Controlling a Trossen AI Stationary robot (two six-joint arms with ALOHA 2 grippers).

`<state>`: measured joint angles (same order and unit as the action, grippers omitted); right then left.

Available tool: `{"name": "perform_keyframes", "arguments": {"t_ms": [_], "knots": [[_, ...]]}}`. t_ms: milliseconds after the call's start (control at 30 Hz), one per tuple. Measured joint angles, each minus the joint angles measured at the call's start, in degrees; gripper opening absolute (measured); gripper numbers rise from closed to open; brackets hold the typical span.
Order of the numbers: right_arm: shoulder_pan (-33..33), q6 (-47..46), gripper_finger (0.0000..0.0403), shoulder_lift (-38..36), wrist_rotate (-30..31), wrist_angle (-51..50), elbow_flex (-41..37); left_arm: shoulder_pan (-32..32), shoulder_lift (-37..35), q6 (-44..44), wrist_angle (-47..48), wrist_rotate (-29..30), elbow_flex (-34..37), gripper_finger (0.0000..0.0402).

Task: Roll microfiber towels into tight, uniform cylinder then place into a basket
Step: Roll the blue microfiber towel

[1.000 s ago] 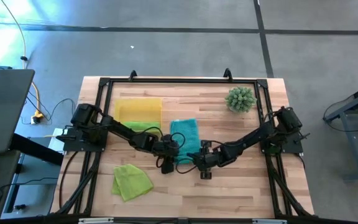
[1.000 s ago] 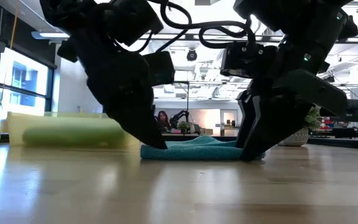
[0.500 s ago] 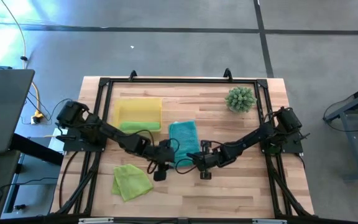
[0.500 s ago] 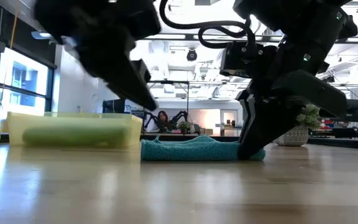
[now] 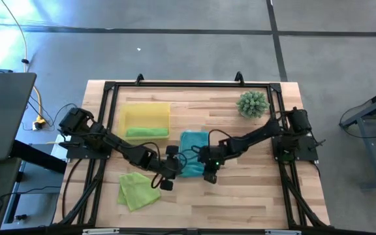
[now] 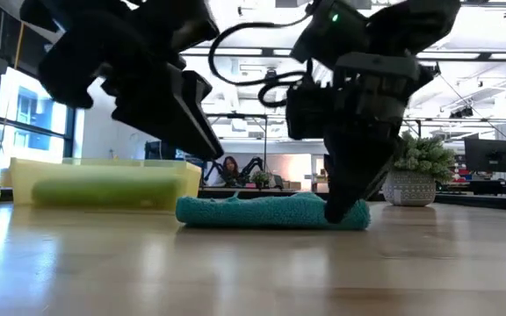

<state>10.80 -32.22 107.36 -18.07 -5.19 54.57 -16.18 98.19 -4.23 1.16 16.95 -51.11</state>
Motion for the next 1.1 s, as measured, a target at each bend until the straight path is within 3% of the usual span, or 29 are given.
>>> {"name": "perform_keyframes", "arguments": {"t_ms": [233, 633, 900, 1100], "knots": [[-3.5, -6.4, 0.0001, 0.2, -9.7, 3.6, -0.2, -3.0, 0.0, 7.7, 1.2, 2.7, 0.0, 0.0113], [-7.7, -12.8, 0.0000, 0.1, -10.7, 4.4, -0.1, -5.4, 3.1, 21.9, 0.8, 3.9, -0.1, 0.0113], [-7.8, -12.3, 0.0000, -0.1, -9.1, 4.5, 0.0, -5.2, 7.1, 19.5, -0.1, 18.6, -0.1, 0.0113], [-7.8, -12.8, 0.0000, -0.1, -9.0, 4.4, 0.0, -5.3, 7.1, 14.4, -0.3, 10.7, -0.1, 0.0123]]}}
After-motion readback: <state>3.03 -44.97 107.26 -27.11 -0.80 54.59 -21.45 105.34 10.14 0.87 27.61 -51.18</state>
